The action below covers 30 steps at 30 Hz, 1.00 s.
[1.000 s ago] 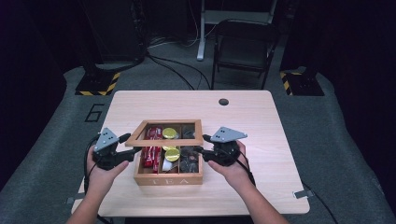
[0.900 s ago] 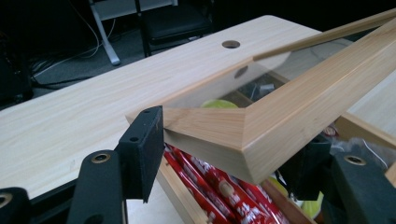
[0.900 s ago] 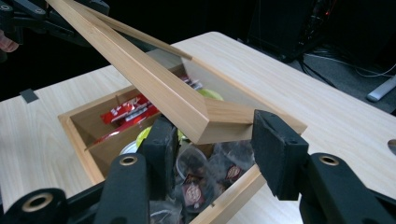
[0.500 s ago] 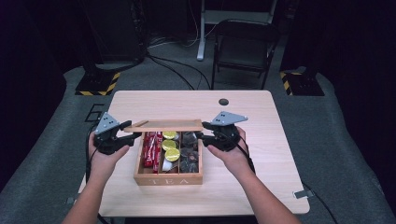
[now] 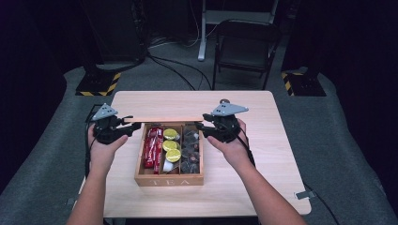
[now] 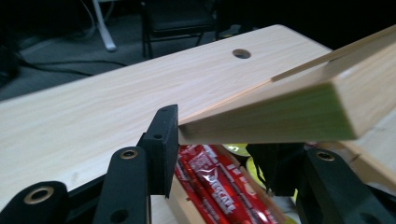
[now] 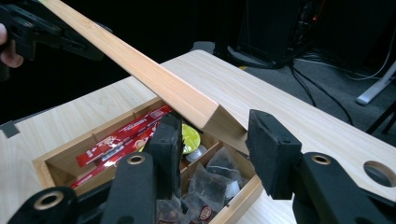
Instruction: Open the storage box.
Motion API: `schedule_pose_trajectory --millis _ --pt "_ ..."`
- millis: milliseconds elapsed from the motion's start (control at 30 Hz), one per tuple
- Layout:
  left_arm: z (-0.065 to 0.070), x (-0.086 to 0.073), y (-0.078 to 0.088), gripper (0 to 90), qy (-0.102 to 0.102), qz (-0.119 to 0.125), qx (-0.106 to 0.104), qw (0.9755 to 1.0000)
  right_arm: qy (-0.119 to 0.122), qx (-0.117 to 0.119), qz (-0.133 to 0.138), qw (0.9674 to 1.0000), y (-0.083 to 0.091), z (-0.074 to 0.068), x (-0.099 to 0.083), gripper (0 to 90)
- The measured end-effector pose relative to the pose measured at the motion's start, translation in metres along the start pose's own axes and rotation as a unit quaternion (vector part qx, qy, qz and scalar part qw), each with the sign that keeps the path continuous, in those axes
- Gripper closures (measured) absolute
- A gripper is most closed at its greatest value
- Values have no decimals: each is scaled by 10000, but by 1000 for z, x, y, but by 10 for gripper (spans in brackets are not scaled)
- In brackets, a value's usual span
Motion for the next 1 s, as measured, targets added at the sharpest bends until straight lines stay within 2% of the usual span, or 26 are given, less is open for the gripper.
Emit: schedule_pose_trajectory --millis 133,267,433,533,667,1000 --pt "0 1 2 531 4 35 -34 10000 5 0 -9 10000 0 1 3 554" --pt "0 -3 7 518 -25 264 -161 9995 -3 16 -59 10000 0 1 4 553" --pt "4 -4 11 518 -238 364 -15 9991 14 -16 -122 9999 0 0 5 548" --pt "7 -3 14 518 -246 465 20 9986 -38 -52 -115 9999 0 0 5 541" --pt "5 -2 17 519 -255 426 -76 9987 -30 -109 -126 9999 -2 -2 6 519" --pt "2 1 15 518 -244 503 -113 9984 -175 -216 -109 9996 -2 -4 2 450"
Point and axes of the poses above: each handheld gripper's, and its own axes: y roughly backward along the jaws, x roughly out of its top, z roughly to its right, the point moved 1 cm from there along -y, roughly forward along the jaws, and after that the axes turned 13 degrees about -z, right-handed, at the moved point
